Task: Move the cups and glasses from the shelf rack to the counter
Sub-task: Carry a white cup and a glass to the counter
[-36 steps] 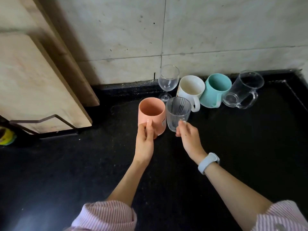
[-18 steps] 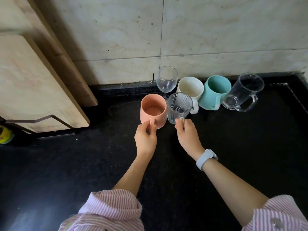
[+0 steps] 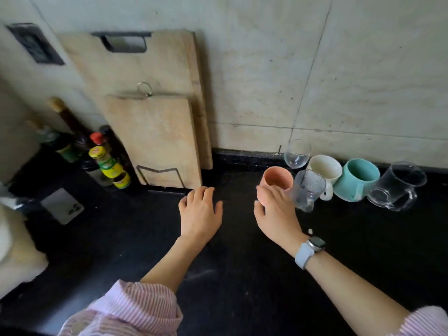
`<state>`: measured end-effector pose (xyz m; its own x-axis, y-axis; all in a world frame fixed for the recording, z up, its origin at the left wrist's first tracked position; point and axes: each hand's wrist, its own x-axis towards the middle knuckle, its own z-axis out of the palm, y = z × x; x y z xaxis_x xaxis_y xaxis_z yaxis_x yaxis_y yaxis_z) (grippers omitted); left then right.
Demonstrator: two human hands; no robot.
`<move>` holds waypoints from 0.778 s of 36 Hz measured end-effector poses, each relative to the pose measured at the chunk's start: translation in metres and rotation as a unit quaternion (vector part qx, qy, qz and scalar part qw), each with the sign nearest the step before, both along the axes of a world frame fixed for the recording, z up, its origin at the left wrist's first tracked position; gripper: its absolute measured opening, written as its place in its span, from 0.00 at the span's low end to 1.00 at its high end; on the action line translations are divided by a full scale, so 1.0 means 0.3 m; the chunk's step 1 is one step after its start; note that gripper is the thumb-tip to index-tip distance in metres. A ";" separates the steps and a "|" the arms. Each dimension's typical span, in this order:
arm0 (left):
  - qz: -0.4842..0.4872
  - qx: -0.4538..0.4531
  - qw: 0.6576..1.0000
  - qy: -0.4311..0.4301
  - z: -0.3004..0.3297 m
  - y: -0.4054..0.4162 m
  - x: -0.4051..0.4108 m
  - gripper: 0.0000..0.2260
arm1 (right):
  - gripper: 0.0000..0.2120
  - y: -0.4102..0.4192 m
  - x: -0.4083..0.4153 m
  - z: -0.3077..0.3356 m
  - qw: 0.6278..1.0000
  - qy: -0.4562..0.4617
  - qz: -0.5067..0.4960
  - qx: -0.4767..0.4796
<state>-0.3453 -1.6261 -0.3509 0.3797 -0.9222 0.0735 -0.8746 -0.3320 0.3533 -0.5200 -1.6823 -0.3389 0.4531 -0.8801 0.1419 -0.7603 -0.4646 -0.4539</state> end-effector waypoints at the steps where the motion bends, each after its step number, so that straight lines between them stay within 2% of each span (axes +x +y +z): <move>1: 0.019 0.000 1.000 -0.021 0.033 0.054 0.049 0.20 | 0.19 0.028 0.059 0.018 0.999 0.008 0.035 0.010; 8: 0.183 -0.008 0.978 -0.104 0.226 0.661 0.375 0.19 | 0.22 0.419 0.485 0.154 0.965 0.052 0.253 0.032; 15: 0.378 -0.025 0.918 -0.116 0.356 1.578 0.433 0.15 | 0.21 1.147 0.764 0.304 0.892 0.032 0.451 0.007; 20: 0.504 -0.037 0.852 -0.137 0.431 2.266 0.306 0.17 | 0.20 1.763 0.838 0.368 0.806 0.005 0.591 -0.031; 28: 0.684 -0.025 0.711 -0.161 0.566 3.127 0.034 0.19 | 0.17 2.630 0.838 0.482 0.655 -0.063 0.751 -0.048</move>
